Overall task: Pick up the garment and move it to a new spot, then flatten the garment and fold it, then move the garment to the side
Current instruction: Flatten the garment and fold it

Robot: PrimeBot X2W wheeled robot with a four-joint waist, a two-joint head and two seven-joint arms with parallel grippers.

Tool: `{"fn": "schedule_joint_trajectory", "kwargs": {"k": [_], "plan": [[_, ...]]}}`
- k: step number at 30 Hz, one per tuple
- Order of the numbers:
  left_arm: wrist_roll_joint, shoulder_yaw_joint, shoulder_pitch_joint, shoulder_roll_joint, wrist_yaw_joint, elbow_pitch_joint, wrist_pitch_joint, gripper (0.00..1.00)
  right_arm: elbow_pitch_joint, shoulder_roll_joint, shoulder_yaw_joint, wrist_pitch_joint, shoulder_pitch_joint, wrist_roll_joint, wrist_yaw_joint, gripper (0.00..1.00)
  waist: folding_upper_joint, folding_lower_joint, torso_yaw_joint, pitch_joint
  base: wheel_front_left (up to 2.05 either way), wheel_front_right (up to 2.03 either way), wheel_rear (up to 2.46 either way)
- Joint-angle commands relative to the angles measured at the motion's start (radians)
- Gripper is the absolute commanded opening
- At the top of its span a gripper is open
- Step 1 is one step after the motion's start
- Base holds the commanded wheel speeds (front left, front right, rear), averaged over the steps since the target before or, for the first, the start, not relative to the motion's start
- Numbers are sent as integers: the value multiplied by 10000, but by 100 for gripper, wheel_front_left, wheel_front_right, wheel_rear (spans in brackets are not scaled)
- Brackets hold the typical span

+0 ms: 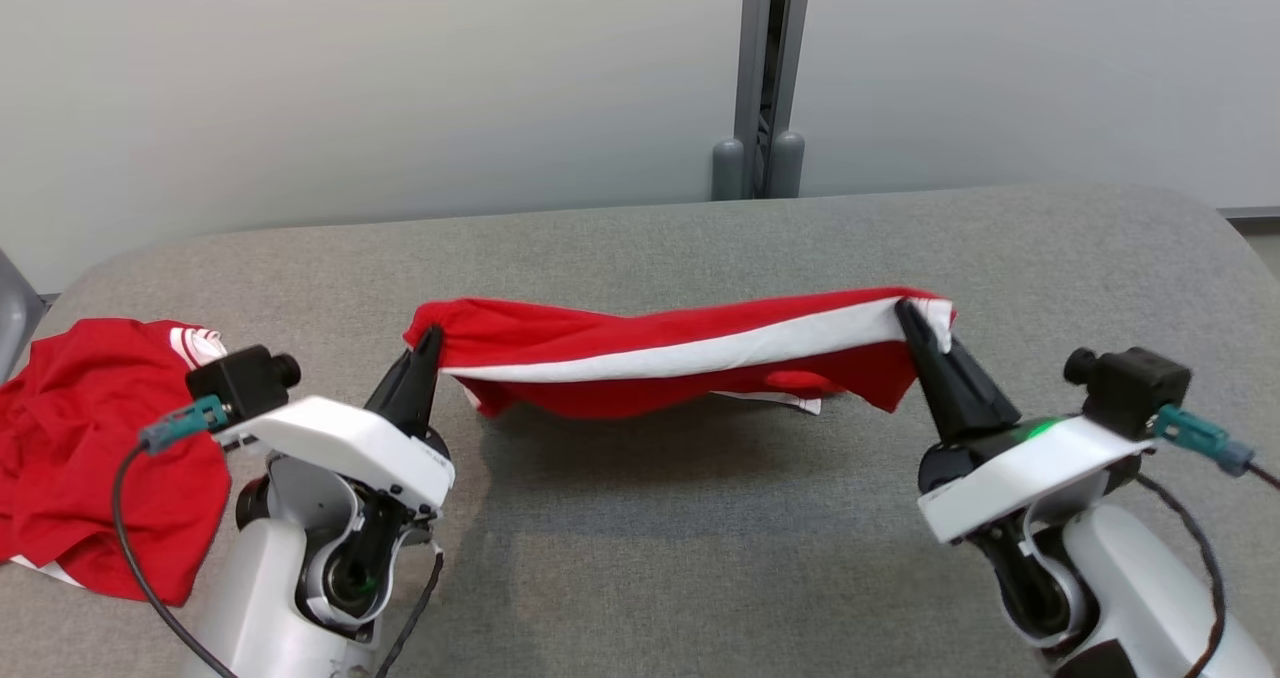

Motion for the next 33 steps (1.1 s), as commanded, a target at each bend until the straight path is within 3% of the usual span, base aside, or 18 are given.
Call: {"fn": "schedule_joint_trajectory", "kwargs": {"k": [1, 7, 8, 13, 21, 23, 28, 33], "plan": [[-182, 49, 150, 63, 154, -422, 191, 1, -159, -52, -254, 152, 19, -76, -3, 0, 0, 0, 38, -67, 0, 0, 0], [-1565, 224, 286, 38, 1287, -2727, 1620, 0, -1256, 176, -1834, 1070, 75, -356, -3, 0, 0, 0, 61, -107, 0, 0, 0], [-1565, 224, 286, 38, 1287, -2727, 1620, 0, -1256, 176, -1834, 1070, 75, -356, -3, 0, 0, 0, 61, -107, 0, 0, 0], [-2386, 294, -416, 33, 2649, -3969, 2535, 0, -2090, 399, -2793, 2358, -346, -961, -3, 0, 0, 0, -18, 222, 0, 0, 0], [-2632, 597, -3271, 210, 4200, -3425, 3648, 0, -2380, 926, -3561, 4134, -2800, -1911, -3, 0, 0, 0, -230, 1931, 0, 0, 0], [-2564, 595, -4173, 338, 4376, -2921, 3875, 0, -2054, 1033, -3559, 4436, -3695, -2034, -3, 0, 0, 0, -304, 2480, 0, 0, 0], [-2082, 404, -6764, 754, 4277, -1395, 3885, 0, -455, 1154, -4008, 4465, -6431, -2808, -4, 0, 0, 0, -462, 3934, 0, 0, 0], [-1574, 474, -9468, 849, 3532, 236, 2727, 0, 1386, 1424, -4569, 3082, -9082, -3929, -17, 0, 0, 0, -581, 5087, 0, 0, 0]]}}
